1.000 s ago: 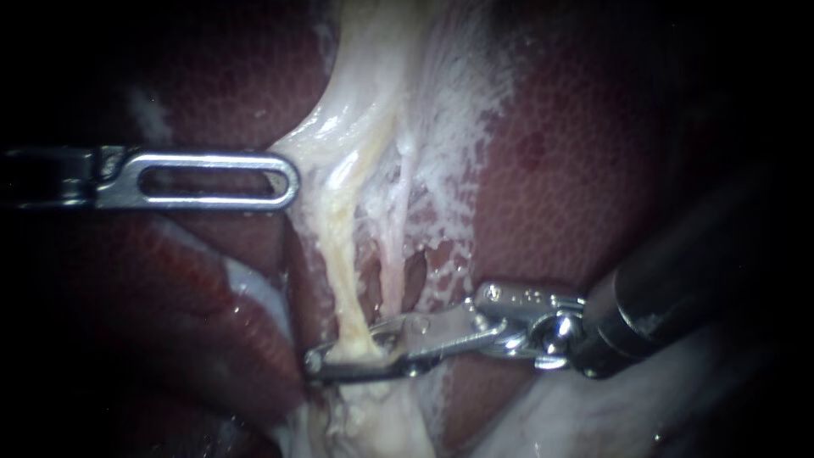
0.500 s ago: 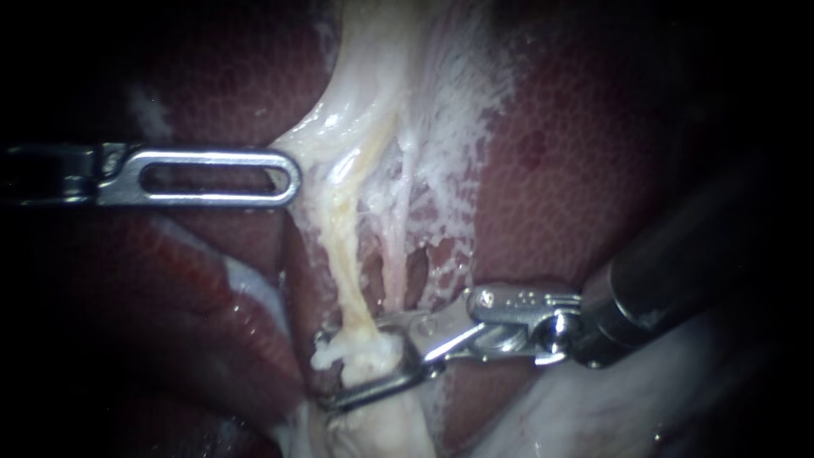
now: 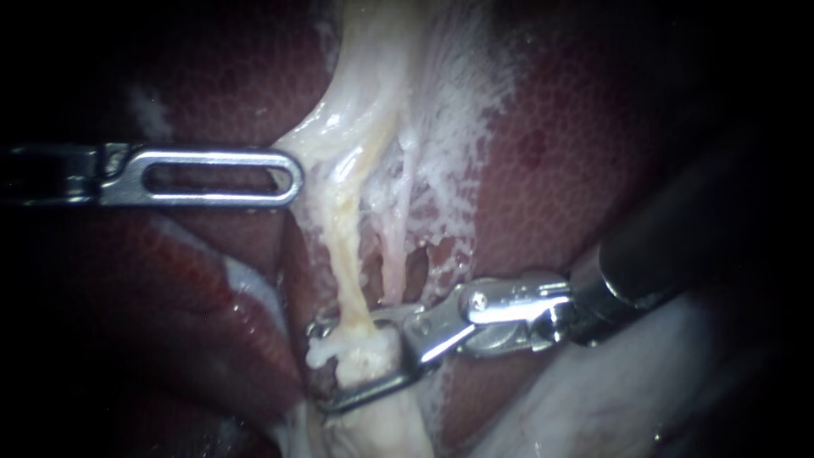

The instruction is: Going back first clip left tube

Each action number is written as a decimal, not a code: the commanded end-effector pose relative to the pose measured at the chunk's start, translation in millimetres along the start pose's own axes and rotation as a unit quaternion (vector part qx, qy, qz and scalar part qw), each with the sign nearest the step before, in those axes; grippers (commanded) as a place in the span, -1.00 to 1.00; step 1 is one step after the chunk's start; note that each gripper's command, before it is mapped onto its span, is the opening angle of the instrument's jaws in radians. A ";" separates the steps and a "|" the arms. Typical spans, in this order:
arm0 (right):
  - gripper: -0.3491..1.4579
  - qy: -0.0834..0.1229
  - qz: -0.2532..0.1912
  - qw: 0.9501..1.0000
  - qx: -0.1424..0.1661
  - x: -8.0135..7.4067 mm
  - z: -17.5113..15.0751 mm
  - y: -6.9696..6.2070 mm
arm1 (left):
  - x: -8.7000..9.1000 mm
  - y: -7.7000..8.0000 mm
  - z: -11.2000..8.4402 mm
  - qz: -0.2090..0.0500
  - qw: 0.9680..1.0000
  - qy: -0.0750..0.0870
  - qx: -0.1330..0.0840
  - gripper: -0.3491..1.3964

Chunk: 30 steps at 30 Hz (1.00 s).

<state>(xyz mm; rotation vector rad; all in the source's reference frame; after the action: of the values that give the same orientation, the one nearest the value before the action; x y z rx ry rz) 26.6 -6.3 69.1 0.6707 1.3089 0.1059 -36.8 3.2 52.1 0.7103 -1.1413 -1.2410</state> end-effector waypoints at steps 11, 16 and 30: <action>0.06 0.002 -0.016 1.000 -0.005 1.0 -3.2 -0.5 | 0.0 -0.1 0.0 0.000 1.000 0.000 0.000 -1.00; 0.06 0.003 -0.018 1.000 -0.010 1.8 -5.3 -0.6 | 0.0 -0.1 0.0 0.000 1.000 0.000 0.000 -1.00; 0.05 0.002 -0.015 1.000 -0.027 1.6 -12.2 -2.3 | 0.0 -0.1 0.0 0.000 1.000 0.000 0.000 -1.00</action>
<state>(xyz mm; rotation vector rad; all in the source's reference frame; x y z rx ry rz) 14.5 -2.4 65.1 0.5989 1.3128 0.1214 -36.8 3.2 52.0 0.7100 -1.1414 -1.2407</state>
